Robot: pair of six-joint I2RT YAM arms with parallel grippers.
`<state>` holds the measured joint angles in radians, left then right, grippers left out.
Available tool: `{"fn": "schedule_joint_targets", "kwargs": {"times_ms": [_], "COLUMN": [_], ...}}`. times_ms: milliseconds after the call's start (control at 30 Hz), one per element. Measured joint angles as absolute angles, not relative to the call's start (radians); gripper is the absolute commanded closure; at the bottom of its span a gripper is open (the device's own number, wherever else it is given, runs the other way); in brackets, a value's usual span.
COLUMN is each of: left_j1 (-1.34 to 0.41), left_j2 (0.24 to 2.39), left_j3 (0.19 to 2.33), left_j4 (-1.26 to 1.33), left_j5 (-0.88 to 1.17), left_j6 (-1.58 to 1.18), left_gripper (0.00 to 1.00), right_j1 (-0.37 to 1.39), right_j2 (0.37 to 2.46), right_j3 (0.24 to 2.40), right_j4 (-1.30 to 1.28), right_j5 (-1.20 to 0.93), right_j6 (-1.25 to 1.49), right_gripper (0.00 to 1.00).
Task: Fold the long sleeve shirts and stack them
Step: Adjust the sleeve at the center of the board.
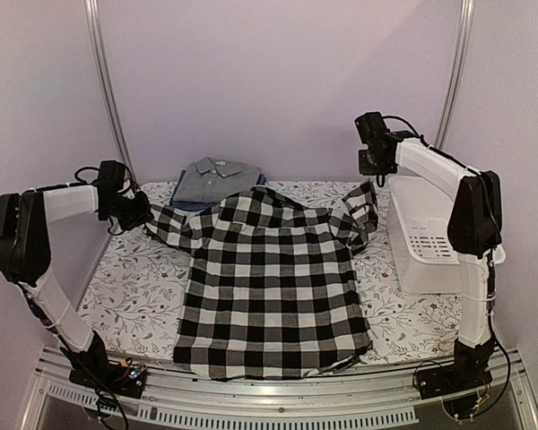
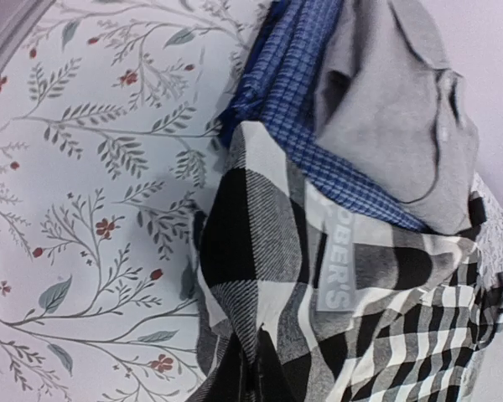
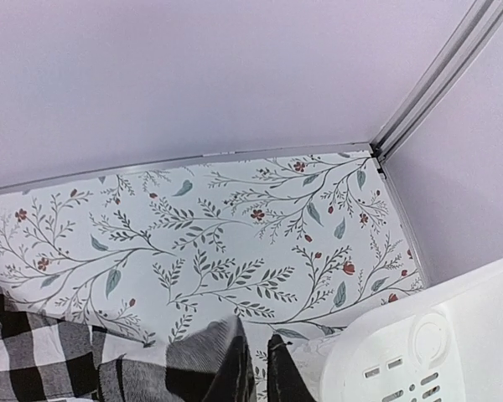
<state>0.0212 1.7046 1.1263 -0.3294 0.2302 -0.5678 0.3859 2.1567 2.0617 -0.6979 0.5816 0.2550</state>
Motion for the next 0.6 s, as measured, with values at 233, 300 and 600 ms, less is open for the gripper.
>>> {"fn": "schedule_joint_targets", "kwargs": {"times_ms": [233,300,600], "left_j1": [-0.256,-0.352,-0.667], "left_j2": [1.63,1.637,1.875], "left_j3": [1.238,1.25,1.316], "left_j4": [-0.326,-0.326,-0.346], "left_j5": [0.112,0.096,0.084], "left_j6": [-0.462,-0.438,-0.409], "left_gripper": [0.95,0.86,0.35], "right_j1": [0.386,0.388,0.46], "right_j2": [2.183,2.177,2.029], "right_j3": [2.059,2.057,1.911], "right_j4": [-0.74,-0.74,-0.709], "right_j5": [0.564,0.552,0.442], "right_j6": [0.235,0.229,0.218], "right_gripper": [0.47,0.41,0.29]}}
